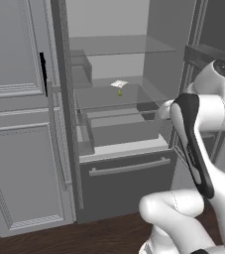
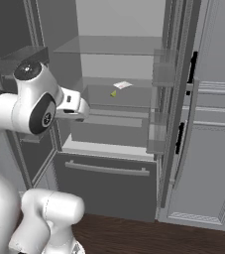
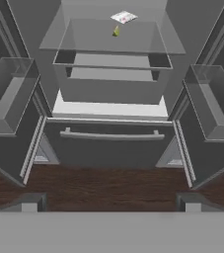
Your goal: Grab a lemon wedge from the fridge and one ice cube from the ice bowl, and put them in the glass of lemonade.
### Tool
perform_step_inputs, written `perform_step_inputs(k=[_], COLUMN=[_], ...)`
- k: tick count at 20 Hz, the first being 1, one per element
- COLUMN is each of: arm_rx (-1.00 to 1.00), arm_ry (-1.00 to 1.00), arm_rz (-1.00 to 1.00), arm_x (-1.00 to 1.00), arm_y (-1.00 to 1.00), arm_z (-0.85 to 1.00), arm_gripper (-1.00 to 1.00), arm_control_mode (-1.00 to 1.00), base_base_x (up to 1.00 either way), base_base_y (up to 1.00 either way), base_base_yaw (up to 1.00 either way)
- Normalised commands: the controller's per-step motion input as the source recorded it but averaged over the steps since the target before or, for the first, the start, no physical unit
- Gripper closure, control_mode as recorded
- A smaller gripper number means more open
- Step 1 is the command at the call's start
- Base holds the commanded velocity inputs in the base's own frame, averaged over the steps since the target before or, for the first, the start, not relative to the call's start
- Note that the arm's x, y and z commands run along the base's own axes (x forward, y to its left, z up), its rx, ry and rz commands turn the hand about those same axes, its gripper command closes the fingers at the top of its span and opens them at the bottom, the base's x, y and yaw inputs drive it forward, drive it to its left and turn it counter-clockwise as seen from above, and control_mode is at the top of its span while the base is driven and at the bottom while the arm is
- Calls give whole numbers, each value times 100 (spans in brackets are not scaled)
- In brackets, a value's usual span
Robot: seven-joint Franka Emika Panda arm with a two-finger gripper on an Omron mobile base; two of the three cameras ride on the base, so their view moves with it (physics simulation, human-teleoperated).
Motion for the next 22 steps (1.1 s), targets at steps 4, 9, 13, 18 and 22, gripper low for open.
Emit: perform_step_inputs(k=[4, 9, 13, 18, 22], arm_rx=[0, 0, 0, 0, 0], arm_ry=[-8, -4, 0, 0, 0], arm_rz=[4, 0, 0, 0, 0], arm_x=[-10, -12, 0, 0, 0], arm_y=[-5, 0, 0, 0, 0], arm_z=[1, 0, 0, 0, 0], arm_gripper=[-100, -100, -100, -100, -100], arm_control_mode=[-100, -100, 100, 100, 100], base_base_x=[0, 0, 12, 93, 98], base_base_y=[0, 0, 3, 23, 10], base_base_yaw=[0, 0, 0, 11, 16])
